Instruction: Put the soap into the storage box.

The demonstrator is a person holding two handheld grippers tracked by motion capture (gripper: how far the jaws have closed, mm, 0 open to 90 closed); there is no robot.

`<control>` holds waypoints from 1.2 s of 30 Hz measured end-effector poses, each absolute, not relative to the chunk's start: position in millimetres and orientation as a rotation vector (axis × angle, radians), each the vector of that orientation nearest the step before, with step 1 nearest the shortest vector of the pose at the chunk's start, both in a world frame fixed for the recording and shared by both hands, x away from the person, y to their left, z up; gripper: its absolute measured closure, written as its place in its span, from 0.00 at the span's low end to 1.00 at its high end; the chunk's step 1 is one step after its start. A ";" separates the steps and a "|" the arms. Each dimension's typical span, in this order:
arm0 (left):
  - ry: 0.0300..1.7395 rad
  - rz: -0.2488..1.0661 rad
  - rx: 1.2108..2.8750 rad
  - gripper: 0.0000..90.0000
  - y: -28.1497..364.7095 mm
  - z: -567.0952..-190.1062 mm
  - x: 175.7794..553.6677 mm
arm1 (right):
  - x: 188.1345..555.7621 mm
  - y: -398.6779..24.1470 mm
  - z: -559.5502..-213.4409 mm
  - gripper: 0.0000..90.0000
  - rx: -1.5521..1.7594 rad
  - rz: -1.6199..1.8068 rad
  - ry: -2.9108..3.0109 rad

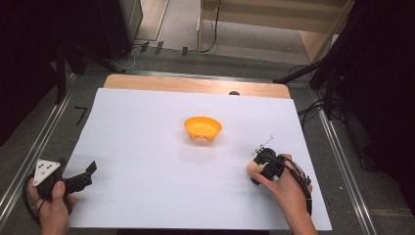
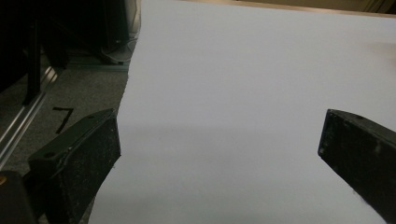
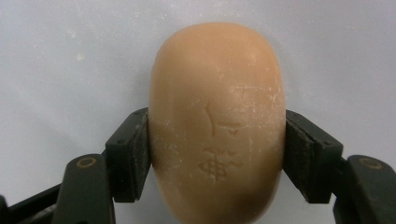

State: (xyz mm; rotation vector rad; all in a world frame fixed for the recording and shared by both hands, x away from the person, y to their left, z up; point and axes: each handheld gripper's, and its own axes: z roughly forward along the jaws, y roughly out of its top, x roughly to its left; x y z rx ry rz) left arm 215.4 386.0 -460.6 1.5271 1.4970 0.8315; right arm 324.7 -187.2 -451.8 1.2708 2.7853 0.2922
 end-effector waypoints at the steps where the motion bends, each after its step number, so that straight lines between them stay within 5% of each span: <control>1: 1.498 0.831 1.528 0.00 386.1 -460.6 215.4 | 325.3 -187.4 -451.8 0.36 1.257 0.292 2.792; 36: 1.495 0.828 1.525 0.00 386.8 -460.5 215.2 | 378.8 -165.4 -410.1 0.36 0.797 0.454 2.922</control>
